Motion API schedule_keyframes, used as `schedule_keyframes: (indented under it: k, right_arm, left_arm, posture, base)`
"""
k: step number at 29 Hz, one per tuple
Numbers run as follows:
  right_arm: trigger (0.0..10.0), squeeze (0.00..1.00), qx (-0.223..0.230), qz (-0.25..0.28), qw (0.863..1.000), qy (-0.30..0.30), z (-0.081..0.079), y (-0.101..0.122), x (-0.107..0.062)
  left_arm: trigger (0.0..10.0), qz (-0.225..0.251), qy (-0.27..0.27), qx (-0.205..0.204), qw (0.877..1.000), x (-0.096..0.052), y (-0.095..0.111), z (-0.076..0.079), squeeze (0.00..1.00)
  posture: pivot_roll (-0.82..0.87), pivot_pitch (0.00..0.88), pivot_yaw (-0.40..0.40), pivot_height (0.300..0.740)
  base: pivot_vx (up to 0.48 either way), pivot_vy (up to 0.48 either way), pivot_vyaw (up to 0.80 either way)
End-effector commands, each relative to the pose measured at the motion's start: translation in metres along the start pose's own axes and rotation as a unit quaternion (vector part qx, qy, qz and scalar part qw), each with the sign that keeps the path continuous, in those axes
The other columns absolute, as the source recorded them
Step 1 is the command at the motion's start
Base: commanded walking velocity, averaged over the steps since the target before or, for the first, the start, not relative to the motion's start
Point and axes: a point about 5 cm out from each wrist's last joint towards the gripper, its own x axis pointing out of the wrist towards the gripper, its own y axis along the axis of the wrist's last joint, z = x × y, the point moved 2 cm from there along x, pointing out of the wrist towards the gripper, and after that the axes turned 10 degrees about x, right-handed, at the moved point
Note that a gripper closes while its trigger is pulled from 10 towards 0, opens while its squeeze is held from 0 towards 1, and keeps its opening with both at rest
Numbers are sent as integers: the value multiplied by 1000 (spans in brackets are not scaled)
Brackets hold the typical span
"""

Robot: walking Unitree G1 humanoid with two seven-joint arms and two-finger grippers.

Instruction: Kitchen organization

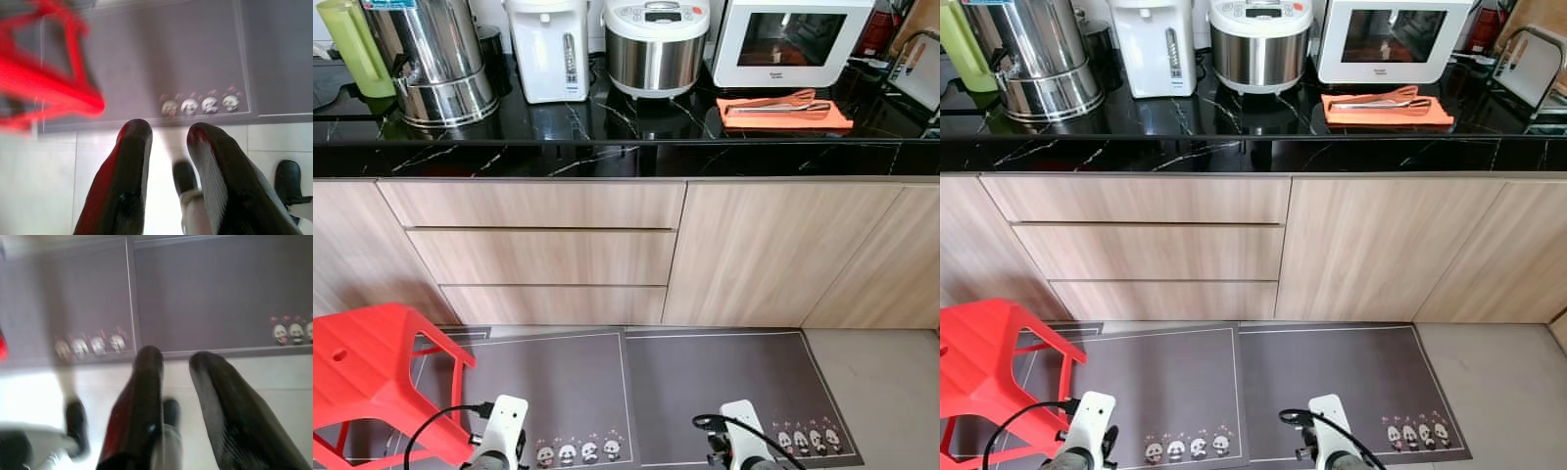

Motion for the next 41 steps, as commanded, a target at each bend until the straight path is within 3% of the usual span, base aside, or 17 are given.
schedule_keyframes:
  k: [1, 4, 9, 19, 24, 30, 33, 36, 41]
  right_arm:
    - [10000, 0, 21, 2, 1000, 1, -7, 0, 1]
    - [10000, 0, 19, 1, 1000, 3, -9, 0, 2]
    - [10000, 0, 26, 0, 1000, 2, -4, -1, 1]
    - [10000, 0, 28, 2, 1000, -1, -2, 2, 1]
    - [10000, 0, 24, 6, 1000, -1, -7, 10, 3]
    - [10000, 0, 17, 5, 1000, 3, -15, 13, 5]
    - [10000, 0, 17, 3, 1000, 4, -17, 11, 5]
    - [10000, 0, 14, 1, 1000, 3, -15, 9, 5]
    - [10000, 0, 15, -12, 1000, -2, 1, -3, 0]
  left_arm:
    - [10000, -25, 8, 6, 1000, -3, -13, -4, 0]
    - [10000, -22, 13, 52, 998, -2, -10, -4, 0]
    - [10000, -26, 30, -2, 999, -2, -11, -6, 0]
    - [10000, -26, 25, -17, 999, -2, -12, -10, 0]
    - [10000, -18, 16, -28, 999, -1, -7, -7, 0]
    - [10000, -16, 18, -3, 1000, 0, -5, -6, 0]
    - [10000, -23, 21, -23, 999, -1, -8, -4, 0]
    - [10000, -24, 13, -13, 1000, -2, -11, -1, 0]
    - [10000, -25, 17, -30, 999, -3, -14, 0, 0]
  posture:
    - [41, 0, 20, 740]
    - [39, 0, 20, 740]
    - [41, 0, 18, 740]
    - [39, 0, 8, 740]
    - [40, 0, 3, 740]
    - [35, 0, 2, 740]
    - [34, 0, 1, 740]
    - [32, 0, -5, 740]
    - [25, 0, -9, 740]
  base:
    - [0, 0, 0]
    - [0, -480, 0]
    - [0, -172, 0]
    - [0, 0, 0]
    - [0, 0, 0]
    - [0, 0, 0]
    - [0, 0, 0]
    - [0, 0, 0]
    - [0, 0, -310]
